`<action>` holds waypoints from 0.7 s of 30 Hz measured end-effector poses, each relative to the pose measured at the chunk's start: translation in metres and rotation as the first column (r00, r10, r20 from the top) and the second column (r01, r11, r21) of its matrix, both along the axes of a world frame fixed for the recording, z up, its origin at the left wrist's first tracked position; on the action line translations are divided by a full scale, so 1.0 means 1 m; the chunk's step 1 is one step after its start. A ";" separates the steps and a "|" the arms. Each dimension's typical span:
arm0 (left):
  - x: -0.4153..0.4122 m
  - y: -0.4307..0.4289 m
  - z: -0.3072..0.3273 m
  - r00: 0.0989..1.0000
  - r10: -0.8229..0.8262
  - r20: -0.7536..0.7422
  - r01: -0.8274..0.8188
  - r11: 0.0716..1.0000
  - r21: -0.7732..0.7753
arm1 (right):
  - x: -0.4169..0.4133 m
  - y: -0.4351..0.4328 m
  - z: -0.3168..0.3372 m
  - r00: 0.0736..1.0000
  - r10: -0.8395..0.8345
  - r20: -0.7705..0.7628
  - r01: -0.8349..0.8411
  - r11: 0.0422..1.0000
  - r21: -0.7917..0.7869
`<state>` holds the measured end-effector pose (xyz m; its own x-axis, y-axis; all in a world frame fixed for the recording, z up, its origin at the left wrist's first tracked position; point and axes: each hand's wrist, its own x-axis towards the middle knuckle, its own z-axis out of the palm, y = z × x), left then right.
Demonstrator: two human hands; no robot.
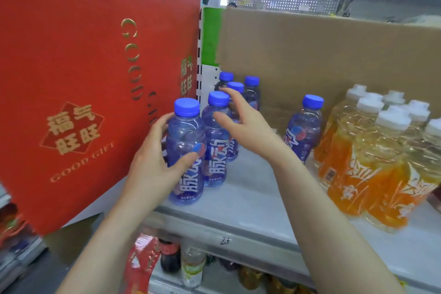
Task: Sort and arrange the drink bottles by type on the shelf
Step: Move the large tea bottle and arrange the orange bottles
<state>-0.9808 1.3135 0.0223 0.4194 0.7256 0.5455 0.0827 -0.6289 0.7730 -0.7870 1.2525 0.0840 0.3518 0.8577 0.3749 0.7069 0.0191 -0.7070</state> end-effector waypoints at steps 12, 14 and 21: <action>0.004 -0.007 0.003 0.992 -0.110 0.052 0.114 0.992 -0.061 | -0.009 0.040 -0.001 0.922 -0.308 0.236 0.288 0.951 0.118; 0.003 -0.004 0.002 0.991 -0.127 0.045 0.130 0.990 -0.054 | 0.005 0.034 0.008 0.879 -0.407 0.248 0.353 0.906 0.235; 0.010 0.005 0.003 0.982 -0.187 0.039 0.189 0.979 -0.070 | 0.057 0.054 0.016 0.963 -0.234 0.130 0.239 0.971 -0.024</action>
<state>-0.9704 1.3185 0.0254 0.5354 0.6738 0.5093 -0.0568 -0.5729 0.8177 -0.7300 1.3064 0.0999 0.4991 0.7704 0.3967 0.7707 -0.1854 -0.6096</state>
